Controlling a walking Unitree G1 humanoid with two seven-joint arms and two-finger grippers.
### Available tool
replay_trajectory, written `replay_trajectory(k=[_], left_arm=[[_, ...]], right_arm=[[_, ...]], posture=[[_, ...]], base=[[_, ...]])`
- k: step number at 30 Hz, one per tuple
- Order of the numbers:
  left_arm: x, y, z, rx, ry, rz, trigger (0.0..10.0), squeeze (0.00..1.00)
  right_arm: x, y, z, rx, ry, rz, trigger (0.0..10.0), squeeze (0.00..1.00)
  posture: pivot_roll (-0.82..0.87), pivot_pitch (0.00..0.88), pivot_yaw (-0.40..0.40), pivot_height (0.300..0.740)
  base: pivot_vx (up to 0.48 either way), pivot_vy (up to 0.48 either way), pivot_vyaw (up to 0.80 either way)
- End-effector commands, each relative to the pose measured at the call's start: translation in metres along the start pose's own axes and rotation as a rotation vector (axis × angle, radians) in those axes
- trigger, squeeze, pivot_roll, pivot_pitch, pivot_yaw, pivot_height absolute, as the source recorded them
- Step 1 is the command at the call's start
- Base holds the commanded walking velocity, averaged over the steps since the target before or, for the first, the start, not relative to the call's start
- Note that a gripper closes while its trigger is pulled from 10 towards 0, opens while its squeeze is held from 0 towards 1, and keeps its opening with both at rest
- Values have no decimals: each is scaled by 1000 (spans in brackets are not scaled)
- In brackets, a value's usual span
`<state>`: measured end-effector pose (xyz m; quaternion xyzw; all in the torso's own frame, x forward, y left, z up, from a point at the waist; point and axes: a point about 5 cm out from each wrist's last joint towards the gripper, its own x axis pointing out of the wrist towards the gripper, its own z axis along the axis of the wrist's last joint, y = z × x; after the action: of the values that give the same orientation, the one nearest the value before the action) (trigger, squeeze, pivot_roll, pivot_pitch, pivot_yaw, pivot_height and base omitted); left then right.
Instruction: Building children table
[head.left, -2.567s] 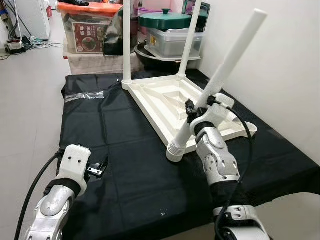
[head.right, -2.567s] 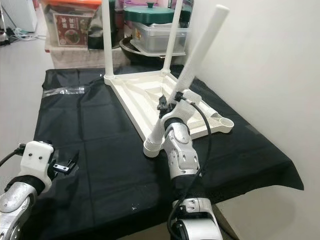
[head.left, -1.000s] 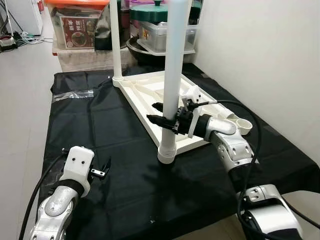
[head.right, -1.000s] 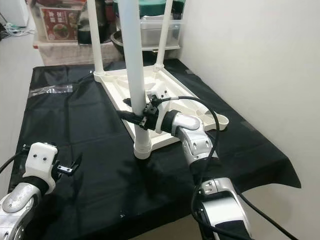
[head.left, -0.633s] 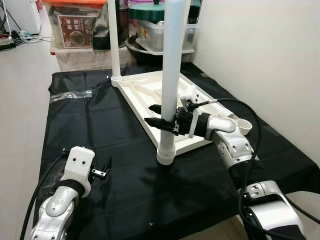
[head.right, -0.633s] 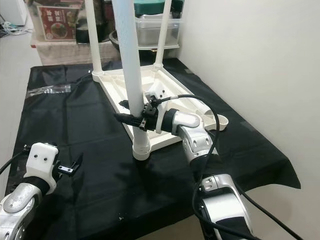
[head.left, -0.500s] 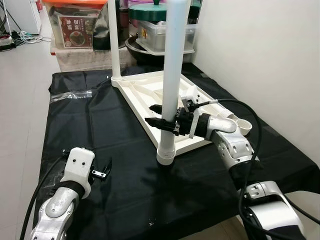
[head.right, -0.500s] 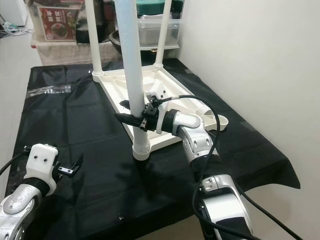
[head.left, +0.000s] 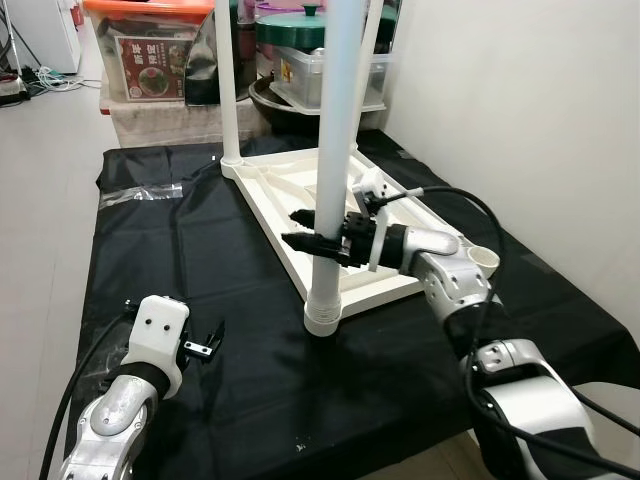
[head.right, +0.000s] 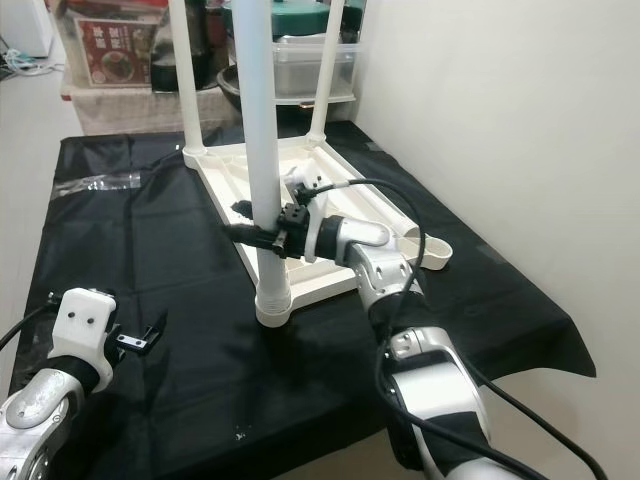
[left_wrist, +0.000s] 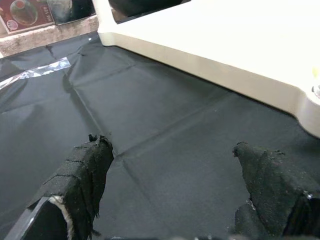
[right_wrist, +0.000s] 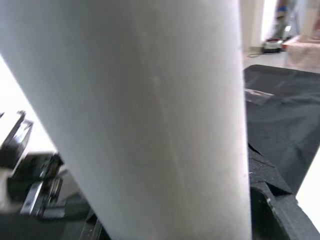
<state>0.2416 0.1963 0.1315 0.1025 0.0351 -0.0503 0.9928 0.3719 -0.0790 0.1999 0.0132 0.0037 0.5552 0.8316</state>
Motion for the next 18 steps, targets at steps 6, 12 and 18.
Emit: replay_trajectory(k=[6, 12, 18], left_arm=[[-4, 1, -2, -9, 16, 1, 10000, 0], [-3, 1, -2, -2, 17, -3, 10000, 0], [-2, 1, -2, 5, 17, -6, 10000, 0]], right_arm=[[8, 15, -60, 340, 35, -116, 0, 0], [9, 17, -62, 339, 1, -128, 0, 0], [2, 16, -66, 265, 37, -98, 0, 0]], posture=[[87, 0, -102, 740], [83, 0, -96, 740], [82, 0, -96, 740]], base=[[0, 0, 0], [0, 0, 0], [0, 0, 0]])
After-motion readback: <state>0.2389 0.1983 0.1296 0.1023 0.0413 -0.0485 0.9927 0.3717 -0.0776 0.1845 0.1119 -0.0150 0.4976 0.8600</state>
